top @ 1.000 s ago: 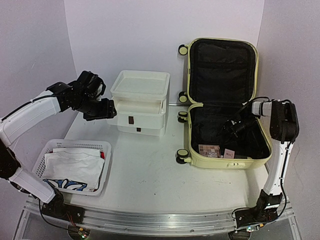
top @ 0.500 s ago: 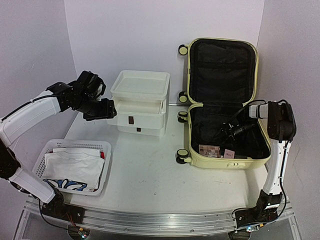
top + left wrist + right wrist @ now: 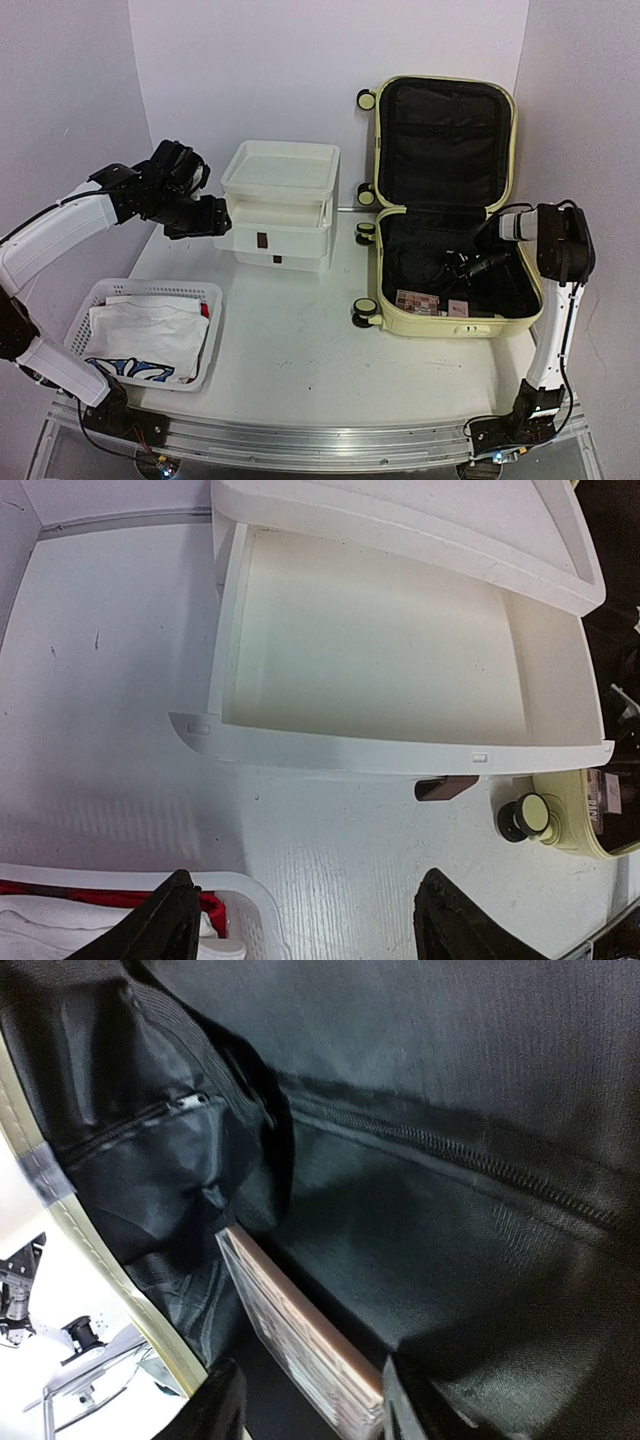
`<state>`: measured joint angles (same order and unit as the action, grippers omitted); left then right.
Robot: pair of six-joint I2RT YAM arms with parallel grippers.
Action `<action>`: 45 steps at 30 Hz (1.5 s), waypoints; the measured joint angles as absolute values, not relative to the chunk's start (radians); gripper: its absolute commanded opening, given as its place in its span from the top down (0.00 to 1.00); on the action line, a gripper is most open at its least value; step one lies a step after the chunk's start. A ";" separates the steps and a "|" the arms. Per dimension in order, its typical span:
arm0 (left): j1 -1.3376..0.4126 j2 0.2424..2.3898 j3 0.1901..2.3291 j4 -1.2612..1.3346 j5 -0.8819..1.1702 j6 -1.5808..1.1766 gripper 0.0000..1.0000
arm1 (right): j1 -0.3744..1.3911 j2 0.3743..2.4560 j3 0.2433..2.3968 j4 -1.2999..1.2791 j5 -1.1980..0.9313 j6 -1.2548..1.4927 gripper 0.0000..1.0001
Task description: Open, take out, and arrange the luggage
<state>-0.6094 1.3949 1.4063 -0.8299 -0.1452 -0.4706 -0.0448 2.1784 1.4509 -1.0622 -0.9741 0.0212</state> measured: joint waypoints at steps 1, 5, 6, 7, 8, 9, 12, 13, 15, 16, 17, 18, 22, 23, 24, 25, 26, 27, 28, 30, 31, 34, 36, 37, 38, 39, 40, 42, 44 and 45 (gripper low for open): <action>-0.609 1.394 1.406 -0.830 -0.147 -0.471 0.26 | -0.044 2.178 1.443 -1.066 -0.981 0.015 0.59; -0.609 1.393 1.406 -0.830 -0.153 -0.469 0.26 | -0.040 2.178 1.420 -1.069 -1.002 0.000 0.63; -0.609 1.393 1.406 -0.830 -0.153 -0.469 0.26 | -0.040 2.178 1.417 -1.069 -1.008 -0.001 0.65; -0.609 1.393 1.406 -0.830 -0.153 -0.469 0.26 | -0.040 2.178 1.415 -1.069 -1.012 -0.001 0.66; -0.609 1.392 1.406 -0.830 -0.153 -0.469 0.26 | -0.041 2.178 1.412 -1.068 -1.022 -0.001 0.68; -0.609 1.392 1.406 -0.830 -0.153 -0.469 0.26 | -0.041 2.178 1.410 -1.068 -1.030 -0.001 0.68; -0.609 1.392 1.406 -0.830 -0.153 -0.469 0.26 | -0.041 2.177 1.396 -1.061 -1.050 -0.001 0.68; -0.609 1.392 1.406 -0.830 -0.153 -0.469 0.26 | -0.041 2.173 1.389 -1.058 -1.055 -0.001 0.68; -0.609 1.392 1.406 -0.830 -0.153 -0.469 0.26 | -0.042 2.164 1.377 -1.057 -1.063 0.007 0.68; -0.609 1.392 1.406 -0.830 -0.153 -0.469 0.26 | -0.042 2.159 1.372 -1.057 -1.069 0.015 0.68; -0.609 1.392 1.406 -0.830 -0.153 -0.470 0.26 | -0.041 2.154 1.366 -1.057 -1.076 0.023 0.68; -0.609 1.392 1.406 -0.830 -0.153 -0.470 0.26 | -0.041 2.149 1.361 -1.058 -1.084 0.030 0.68; -0.609 1.392 1.406 -0.830 -0.153 -0.471 0.26 | -0.034 2.135 1.342 -1.048 -1.116 0.050 0.69; -0.609 1.392 1.406 -0.830 -0.153 -0.471 0.26 | -0.033 2.131 1.338 -1.046 -1.120 0.054 0.68; -0.609 1.392 1.406 -0.830 -0.153 -0.471 0.26 | -0.031 2.125 1.332 -1.043 -1.127 0.059 0.67; -0.609 1.392 1.406 -0.830 -0.153 -0.471 0.26 | -0.030 2.118 1.326 -1.042 -1.134 0.065 0.65; -0.609 1.392 1.406 -0.830 -0.153 -0.471 0.26 | -0.030 2.110 1.321 -1.042 -1.137 0.074 0.64; -0.609 1.392 1.406 -0.830 -0.153 -0.471 0.26 | -0.028 2.101 1.316 -1.044 -1.133 0.085 0.62; -0.609 1.392 1.406 -0.830 -0.152 -0.471 0.26 | -0.027 2.092 1.314 -1.047 -1.115 0.100 0.58; -0.609 1.392 1.406 -0.830 -0.152 -0.471 0.26 | -0.023 2.072 1.314 -1.052 -1.048 0.140 0.48; -0.609 1.393 1.406 -0.830 -0.152 -0.471 0.26 | -0.021 2.062 1.314 -1.054 -1.008 0.165 0.45; -0.609 1.393 1.406 -0.830 -0.152 -0.471 0.26 | -0.018 2.030 1.314 -1.062 -0.907 0.241 0.39; -0.609 1.393 1.406 -0.830 -0.150 -0.471 0.26 | -0.017 2.015 1.319 -1.076 -0.847 0.287 0.38; -0.609 1.394 1.406 -0.830 -0.149 -0.471 0.26 | -0.016 2.011 1.322 -1.082 -0.831 0.302 0.37; -0.609 1.396 1.406 -0.830 -0.145 -0.471 0.26 | -0.016 2.005 1.323 -1.087 -0.813 0.321 0.37; -0.609 1.398 1.406 -0.830 -0.141 -0.471 0.26 | -0.015 2.000 1.323 -1.092 -0.799 0.340 0.37; -0.609 1.402 1.407 -0.830 -0.137 -0.471 0.26 | -0.015 1.996 1.323 -1.099 -0.789 0.355 0.36; -0.609 1.412 1.408 -0.830 -0.131 -0.470 0.26 | -0.015 1.989 1.322 -1.113 -0.769 0.376 0.32; -0.609 1.424 1.409 -0.830 -0.129 -0.470 0.26 | -0.015 1.986 1.318 -1.122 -0.754 0.389 0.31; -0.609 1.429 1.411 -0.830 -0.125 -0.470 0.26 | -0.015 1.984 1.316 -1.126 -0.750 0.393 0.31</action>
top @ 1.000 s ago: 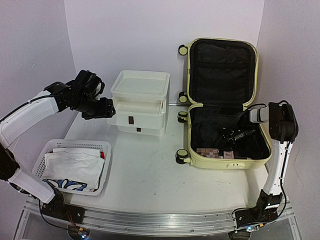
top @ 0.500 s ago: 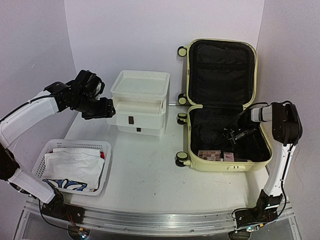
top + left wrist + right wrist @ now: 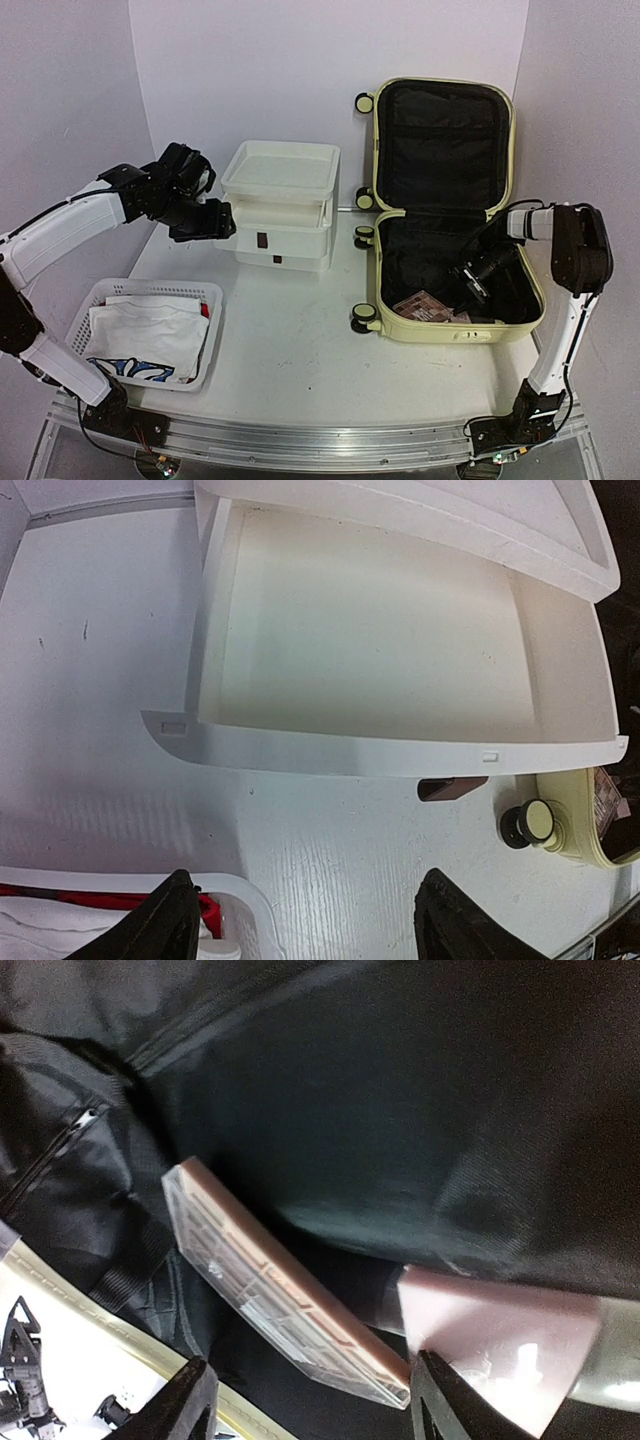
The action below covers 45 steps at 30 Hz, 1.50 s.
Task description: Open, take out, and arrange the luggage
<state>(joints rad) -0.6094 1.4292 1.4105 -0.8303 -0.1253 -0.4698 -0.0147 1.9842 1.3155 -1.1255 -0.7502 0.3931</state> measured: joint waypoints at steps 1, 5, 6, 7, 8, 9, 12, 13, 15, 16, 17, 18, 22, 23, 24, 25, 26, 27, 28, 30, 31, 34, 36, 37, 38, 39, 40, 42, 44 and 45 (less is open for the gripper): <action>-0.609 1.436 1.415 -0.830 -0.123 -0.469 0.26 | -0.015 1.984 1.314 -1.129 -0.746 0.397 0.31; -0.609 1.447 1.423 -0.828 -0.114 -0.469 0.26 | -0.014 1.982 1.313 -1.142 -0.727 0.406 0.31; -0.609 1.447 1.426 -0.829 -0.112 -0.468 0.26 | -0.014 1.979 1.313 -1.145 -0.717 0.405 0.32; -0.609 1.447 1.427 -0.828 -0.111 -0.468 0.26 | -0.014 1.977 1.313 -1.149 -0.713 0.401 0.33; -0.609 1.447 1.427 -0.828 -0.109 -0.468 0.26 | -0.014 1.976 1.313 -1.154 -0.712 0.396 0.35; -0.609 1.447 1.427 -0.828 -0.108 -0.468 0.26 | -0.014 1.975 1.313 -1.158 -0.714 0.390 0.37; -0.609 1.448 1.427 -0.828 -0.107 -0.468 0.26 | -0.014 1.976 1.305 -1.161 -0.736 0.384 0.38; -0.609 1.448 1.427 -0.828 -0.108 -0.468 0.26 | -0.014 1.977 1.304 -1.161 -0.741 0.381 0.38; -0.609 1.448 1.427 -0.829 -0.108 -0.469 0.26 | -0.014 1.984 1.305 -1.161 -0.748 0.370 0.39; -0.609 1.448 1.427 -0.828 -0.108 -0.469 0.26 | -0.014 1.992 1.310 -1.163 -0.753 0.364 0.39; -0.609 1.448 1.427 -0.828 -0.107 -0.469 0.26 | -0.014 2.003 1.319 -1.163 -0.760 0.363 0.39; -0.609 1.448 1.427 -0.828 -0.107 -0.469 0.26 | -0.014 2.016 1.329 -1.157 -0.767 0.364 0.39; -0.609 1.448 1.427 -0.828 -0.108 -0.469 0.26 | -0.014 2.056 1.356 -1.107 -0.763 0.390 0.41; -0.609 1.448 1.427 -0.828 -0.108 -0.469 0.26 | -0.014 2.064 1.361 -1.085 -0.760 0.406 0.43; -0.609 1.448 1.427 -0.828 -0.108 -0.470 0.26 | -0.014 2.070 1.362 -1.066 -0.759 0.418 0.44; -0.609 1.448 1.427 -0.828 -0.108 -0.470 0.26 | -0.014 2.076 1.363 -1.056 -0.763 0.439 0.45; -0.609 1.448 1.427 -0.828 -0.108 -0.470 0.26 | -0.014 2.078 1.363 -1.053 -0.767 0.457 0.45; -0.609 1.448 1.427 -0.828 -0.108 -0.471 0.26 | -0.014 2.078 1.363 -1.050 -0.768 0.469 0.46; -0.609 1.448 1.427 -0.828 -0.109 -0.471 0.26 | -0.014 2.078 1.363 -1.045 -0.773 0.481 0.49; -0.609 1.447 1.427 -0.828 -0.109 -0.471 0.26 | -0.014 2.078 1.361 -1.038 -0.783 0.498 0.56; -0.609 1.447 1.427 -0.828 -0.110 -0.471 0.26 | -0.014 2.079 1.359 -1.034 -0.793 0.501 0.59; -0.609 1.447 1.427 -0.828 -0.113 -0.471 0.26 | -0.014 2.082 1.353 -0.983 -0.848 0.506 0.64; -0.609 1.447 1.427 -0.828 -0.116 -0.471 0.26 | -0.014 2.085 1.351 -0.925 -0.872 0.499 0.65; -0.609 1.447 1.427 -0.828 -0.116 -0.471 0.26 | -0.012 2.085 1.345 -0.889 -0.884 0.497 0.65; -0.609 1.447 1.427 -0.828 -0.116 -0.471 0.26 | -0.011 2.086 1.341 -0.868 -0.893 0.496 0.64; -0.609 1.447 1.427 -0.828 -0.116 -0.471 0.26 | -0.011 2.086 1.333 -0.841 -0.904 0.495 0.64; -0.609 1.447 1.427 -0.828 -0.116 -0.471 0.26 | -0.009 2.088 1.329 -0.821 -0.910 0.495 0.64; -0.609 1.447 1.427 -0.828 -0.116 -0.471 0.26 | -0.003 2.093 1.327 -0.809 -0.919 0.496 0.61; -0.609 1.447 1.427 -0.828 -0.116 -0.471 0.26 | 0.007 2.093 1.327 -0.799 -0.915 0.498 0.60; -0.609 1.447 1.427 -0.828 -0.115 -0.471 0.26 | 0.010 2.093 1.328 -0.796 -0.910 0.498 0.60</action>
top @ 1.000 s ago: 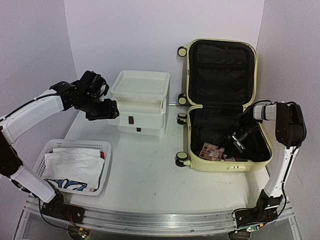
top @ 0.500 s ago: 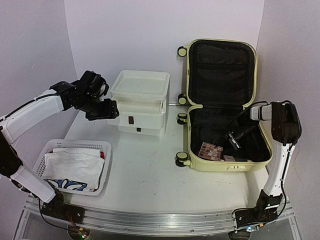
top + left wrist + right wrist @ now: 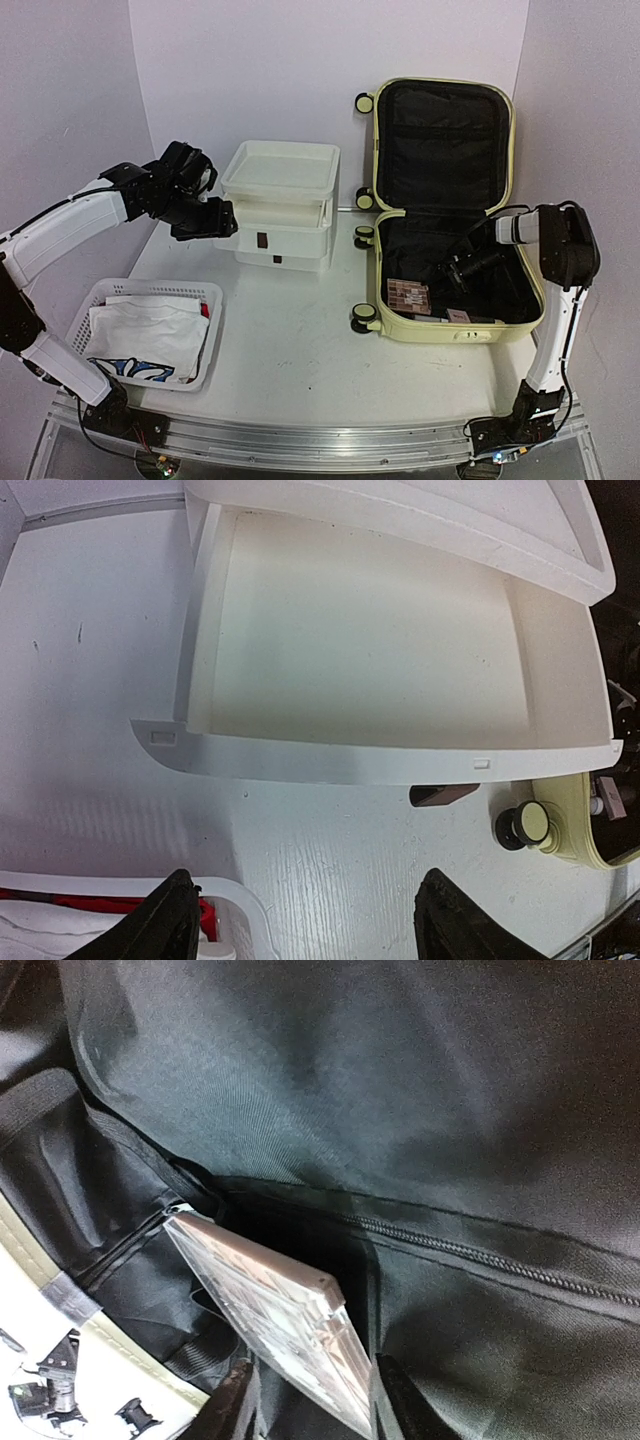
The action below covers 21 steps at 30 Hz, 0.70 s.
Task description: Open, take out, and arrange the luggage
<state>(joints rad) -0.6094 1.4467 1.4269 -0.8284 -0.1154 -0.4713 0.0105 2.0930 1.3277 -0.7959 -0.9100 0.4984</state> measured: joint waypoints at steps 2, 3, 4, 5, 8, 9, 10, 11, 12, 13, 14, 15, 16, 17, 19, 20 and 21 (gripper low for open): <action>-0.609 1.447 1.427 -0.828 -0.115 -0.471 0.26 | 0.017 2.093 1.331 -0.796 -0.894 0.498 0.57; -0.609 1.447 1.427 -0.828 -0.116 -0.470 0.26 | 0.017 2.095 1.337 -0.800 -0.885 0.499 0.55; -0.609 1.447 1.427 -0.828 -0.116 -0.470 0.25 | 0.019 2.096 1.341 -0.801 -0.880 0.499 0.54; -0.609 1.447 1.427 -0.828 -0.116 -0.469 0.24 | 0.019 2.098 1.348 -0.802 -0.875 0.497 0.53; -0.603 1.447 1.427 -0.828 -0.111 -0.469 0.24 | 0.022 2.119 1.375 -0.773 -0.859 0.482 0.51; -0.596 1.447 1.427 -0.828 -0.101 -0.469 0.25 | 0.022 2.131 1.387 -0.761 -0.855 0.467 0.51; -0.585 1.447 1.428 -0.829 -0.083 -0.469 0.25 | 0.022 2.140 1.394 -0.754 -0.857 0.458 0.51; -0.568 1.447 1.434 -0.832 -0.058 -0.468 0.25 | 0.022 2.149 1.403 -0.748 -0.858 0.447 0.51; -0.546 1.448 1.442 -0.831 -0.030 -0.467 0.25 | 0.022 2.159 1.411 -0.741 -0.860 0.439 0.52; -0.521 1.448 1.454 -0.832 -0.004 -0.462 0.25 | 0.023 2.169 1.418 -0.735 -0.865 0.430 0.53; -0.498 1.448 1.468 -0.832 0.021 -0.455 0.24 | 0.024 2.180 1.425 -0.731 -0.871 0.422 0.55; -0.482 1.448 1.481 -0.832 0.038 -0.448 0.24 | 0.024 2.189 1.432 -0.728 -0.876 0.416 0.56; -0.462 1.448 1.501 -0.832 0.057 -0.441 0.23 | 0.024 2.199 1.442 -0.728 -0.887 0.412 0.57; -0.445 1.448 1.522 -0.831 0.075 -0.435 0.23 | 0.025 2.209 1.451 -0.728 -0.902 0.408 0.58; -0.421 1.448 1.567 -0.830 0.107 -0.426 0.23 | 0.033 2.216 1.455 -0.723 -0.922 0.404 0.61; -0.407 1.454 1.595 -0.834 0.123 -0.424 0.24 | 0.038 2.216 1.455 -0.722 -0.930 0.402 0.62; -0.393 1.464 1.629 -0.836 0.138 -0.424 0.24 | 0.044 2.216 1.455 -0.722 -0.937 0.402 0.63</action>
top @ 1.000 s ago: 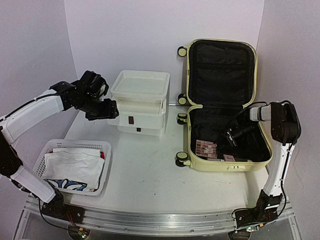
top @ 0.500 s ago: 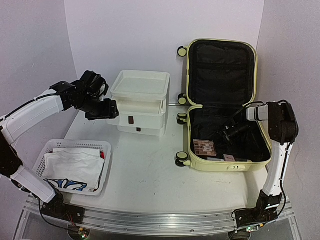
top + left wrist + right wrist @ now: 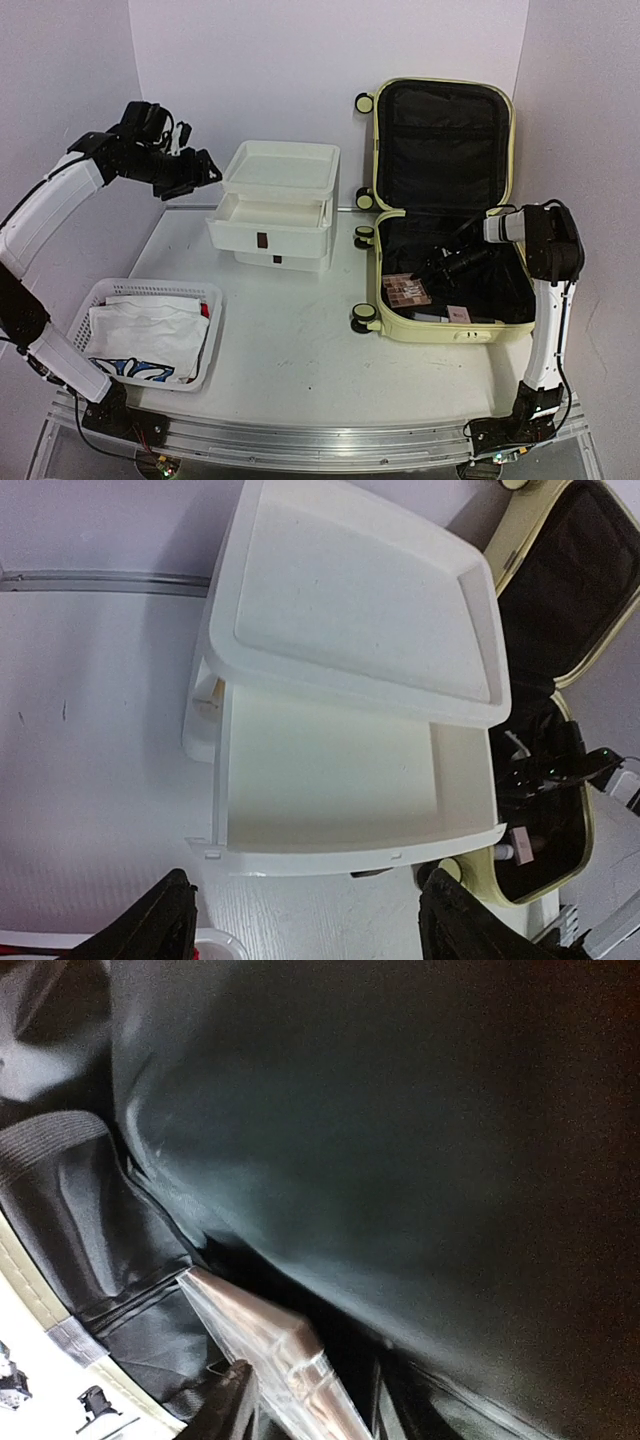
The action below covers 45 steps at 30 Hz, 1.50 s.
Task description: Open, take out, and arrange the luggage
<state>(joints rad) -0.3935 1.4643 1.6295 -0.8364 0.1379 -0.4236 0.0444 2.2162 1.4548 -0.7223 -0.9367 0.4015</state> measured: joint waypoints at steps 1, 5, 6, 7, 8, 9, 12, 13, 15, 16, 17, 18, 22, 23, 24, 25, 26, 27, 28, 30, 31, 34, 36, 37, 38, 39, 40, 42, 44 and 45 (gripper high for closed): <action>-0.381 1.483 1.670 -0.839 0.152 -0.426 0.25 | 0.051 2.216 1.454 -0.721 -0.942 0.401 0.63; -0.313 1.604 1.829 -0.847 0.195 -0.461 0.27 | 0.062 2.216 1.448 -0.708 -0.962 0.402 0.69; -0.299 1.645 1.865 -0.849 0.212 -0.471 0.27 | 0.061 2.216 1.446 -0.705 -0.966 0.402 0.70; -0.285 1.691 1.901 -0.853 0.226 -0.479 0.26 | 0.059 2.216 1.446 -0.705 -0.973 0.404 0.70; -0.274 1.737 1.934 -0.857 0.238 -0.488 0.26 | 0.057 2.216 1.446 -0.706 -0.978 0.407 0.71; -0.266 1.782 1.961 -0.862 0.247 -0.498 0.26 | 0.057 2.216 1.446 -0.706 -0.982 0.410 0.72; -0.258 1.900 2.015 -0.884 0.272 -0.517 0.26 | 0.053 2.218 1.446 -0.697 -0.995 0.429 0.77; -0.258 1.925 2.029 -0.891 0.280 -0.522 0.28 | 0.050 2.220 1.446 -0.691 -1.004 0.440 0.78; -0.258 1.991 2.078 -0.904 0.308 -0.526 0.31 | 0.044 2.223 1.444 -0.675 -1.025 0.463 0.82; -0.258 2.016 2.101 -0.904 0.323 -0.529 0.32 | 0.044 2.224 1.444 -0.669 -1.030 0.471 0.84; -0.259 2.033 2.115 -0.903 0.337 -0.532 0.34 | 0.044 2.225 1.443 -0.666 -1.033 0.476 0.87; -0.259 2.041 2.117 -0.902 0.347 -0.534 0.37 | 0.044 2.225 1.442 -0.662 -1.037 0.481 0.89; -0.259 2.043 2.117 -0.906 0.376 -0.541 0.44 | 0.044 2.225 1.423 -0.625 -1.063 0.499 0.93; -0.259 2.043 2.117 -0.907 0.383 -0.542 0.46 | 0.044 2.224 1.417 -0.614 -1.068 0.502 0.94; -0.259 2.043 2.117 -0.906 0.391 -0.543 0.49 | 0.044 2.221 1.408 -0.601 -1.073 0.506 0.96; -0.259 2.043 2.116 -0.905 0.398 -0.545 0.51 | 0.044 2.215 1.396 -0.588 -1.075 0.511 0.97; -0.258 2.042 2.112 -0.902 0.401 -0.549 0.51 | 0.045 2.208 1.385 -0.580 -1.076 0.517 0.97; -0.256 2.040 2.108 -0.899 0.407 -0.556 0.52 | 0.046 2.193 1.368 -0.569 -1.075 0.530 0.98; -0.253 2.038 2.101 -0.892 0.417 -0.563 0.52 | 0.047 2.181 1.357 -0.565 -1.074 0.540 0.99; -0.247 2.030 2.083 -0.877 0.431 -0.578 0.53 | 0.051 2.148 1.332 -0.568 -1.068 0.571 1.00; -0.246 2.027 2.076 -0.872 0.436 -0.581 0.53 | 0.054 2.131 1.321 -0.572 -1.063 0.585 1.00; -0.245 2.017 2.058 -0.862 0.448 -0.595 0.54 | 0.064 2.070 1.297 -0.594 -1.044 0.627 1.00; -0.245 2.012 2.052 -0.864 0.454 -0.603 0.54 | 0.070 2.043 1.295 -0.606 -1.034 0.644 1.00; -0.246 2.010 2.050 -0.865 0.457 -0.606 0.54 | 0.072 2.030 1.295 -0.614 -1.027 0.653 1.00; -0.246 2.009 2.048 -0.865 0.461 -0.608 0.54 | 0.073 2.021 1.295 -0.621 -1.025 0.658 1.00; -0.247 2.009 2.048 -0.866 0.463 -0.610 0.54 | 0.075 2.014 1.295 -0.628 -1.020 0.664 1.00; -0.248 2.009 2.048 -0.866 0.464 -0.612 0.54 | 0.075 2.008 1.295 -0.636 -1.012 0.667 1.00; -0.250 2.008 2.048 -0.868 0.468 -0.617 0.54 | 0.075 2.000 1.295 -0.665 -0.989 0.667 1.00; -0.256 2.007 2.047 -0.873 0.469 -0.626 0.54 | 0.075 1.989 1.299 -0.701 -0.962 0.662 1.00; -0.260 2.005 2.045 -0.874 0.469 -0.630 0.54 | 0.075 1.982 1.301 -0.717 -0.949 0.659 1.00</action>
